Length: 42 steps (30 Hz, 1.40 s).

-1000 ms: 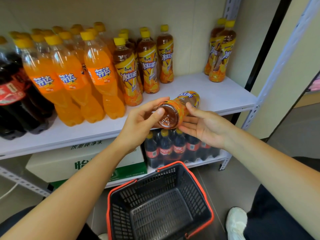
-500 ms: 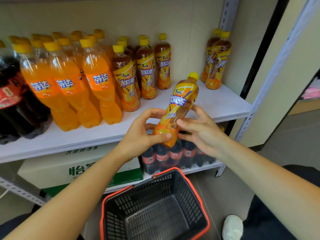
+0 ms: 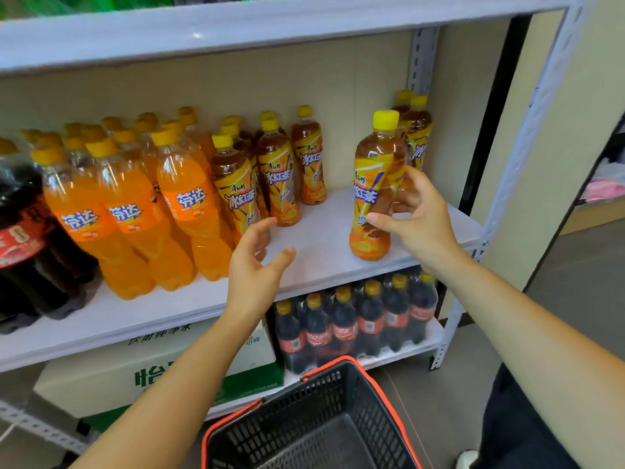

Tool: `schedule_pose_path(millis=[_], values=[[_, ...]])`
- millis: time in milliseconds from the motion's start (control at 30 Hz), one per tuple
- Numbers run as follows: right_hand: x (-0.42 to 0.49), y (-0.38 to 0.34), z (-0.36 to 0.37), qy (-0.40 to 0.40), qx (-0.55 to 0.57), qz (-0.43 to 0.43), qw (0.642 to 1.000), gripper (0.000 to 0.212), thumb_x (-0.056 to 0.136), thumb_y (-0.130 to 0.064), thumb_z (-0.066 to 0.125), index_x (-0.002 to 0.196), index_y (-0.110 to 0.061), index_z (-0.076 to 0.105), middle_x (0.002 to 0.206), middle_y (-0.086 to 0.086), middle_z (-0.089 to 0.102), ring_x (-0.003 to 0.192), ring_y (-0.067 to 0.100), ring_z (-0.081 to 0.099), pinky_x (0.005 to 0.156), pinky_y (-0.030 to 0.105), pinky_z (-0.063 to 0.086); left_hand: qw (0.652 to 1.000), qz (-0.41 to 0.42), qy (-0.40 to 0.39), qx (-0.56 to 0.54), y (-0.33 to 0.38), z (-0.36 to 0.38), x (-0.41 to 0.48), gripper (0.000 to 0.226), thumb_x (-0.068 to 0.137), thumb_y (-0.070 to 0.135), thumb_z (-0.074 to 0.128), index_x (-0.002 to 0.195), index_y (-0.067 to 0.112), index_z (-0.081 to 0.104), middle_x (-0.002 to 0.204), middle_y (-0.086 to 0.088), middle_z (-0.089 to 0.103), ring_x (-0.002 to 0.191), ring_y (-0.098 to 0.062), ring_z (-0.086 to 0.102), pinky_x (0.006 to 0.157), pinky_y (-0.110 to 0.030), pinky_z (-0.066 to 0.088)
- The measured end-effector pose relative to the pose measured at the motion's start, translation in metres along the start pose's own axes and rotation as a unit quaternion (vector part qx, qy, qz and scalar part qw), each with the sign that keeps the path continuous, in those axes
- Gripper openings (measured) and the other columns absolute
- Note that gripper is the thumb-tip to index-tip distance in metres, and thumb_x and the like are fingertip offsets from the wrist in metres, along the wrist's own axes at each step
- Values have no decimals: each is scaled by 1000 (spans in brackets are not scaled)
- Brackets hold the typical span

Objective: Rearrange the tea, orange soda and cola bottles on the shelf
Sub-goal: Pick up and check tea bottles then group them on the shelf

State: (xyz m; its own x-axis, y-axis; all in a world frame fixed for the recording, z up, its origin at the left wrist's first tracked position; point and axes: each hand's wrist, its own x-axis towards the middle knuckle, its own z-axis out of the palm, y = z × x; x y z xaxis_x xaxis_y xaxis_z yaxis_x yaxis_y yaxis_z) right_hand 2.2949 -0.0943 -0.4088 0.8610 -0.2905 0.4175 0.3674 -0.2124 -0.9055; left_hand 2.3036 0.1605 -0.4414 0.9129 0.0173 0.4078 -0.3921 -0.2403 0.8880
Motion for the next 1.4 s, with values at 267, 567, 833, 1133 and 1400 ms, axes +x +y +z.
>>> schedule_pose_path(millis=[267,567,833,1133,1400], values=[[27,37,-7,44,-104,-43,993,81,77,-11,87,147,-23,48,127,-2,65,108,11,60,94,36,55,996,-62,17,62,-26,5,21,89,87,8,78,160,17,27,165,-2,29,146,-5,26,117,-26,25],[27,55,-4,45,-144,-33,988,89,78,-20,87,151,-33,38,124,-10,59,109,13,59,92,32,51,994,-14,41,101,-31,4,17,61,86,6,78,141,17,55,134,-1,61,119,-12,60,104,-36,51],[36,66,-18,4,-186,55,981,58,77,-29,88,128,-21,61,110,1,69,104,25,67,96,46,56,987,-63,115,92,-33,13,60,97,82,19,84,158,14,24,152,-8,49,137,-27,50,115,-45,41],[77,85,-48,146,-269,96,947,52,83,-31,81,126,-14,57,122,11,68,115,37,61,94,45,51,989,-22,23,144,-36,41,70,52,80,36,86,124,18,66,113,3,66,99,-9,66,87,-26,54],[103,100,-62,178,-270,116,939,52,82,-35,83,124,-13,59,119,11,69,111,36,63,90,42,52,997,-3,-64,35,-39,76,69,51,91,22,77,137,14,57,121,2,71,107,-8,67,92,-21,53]])
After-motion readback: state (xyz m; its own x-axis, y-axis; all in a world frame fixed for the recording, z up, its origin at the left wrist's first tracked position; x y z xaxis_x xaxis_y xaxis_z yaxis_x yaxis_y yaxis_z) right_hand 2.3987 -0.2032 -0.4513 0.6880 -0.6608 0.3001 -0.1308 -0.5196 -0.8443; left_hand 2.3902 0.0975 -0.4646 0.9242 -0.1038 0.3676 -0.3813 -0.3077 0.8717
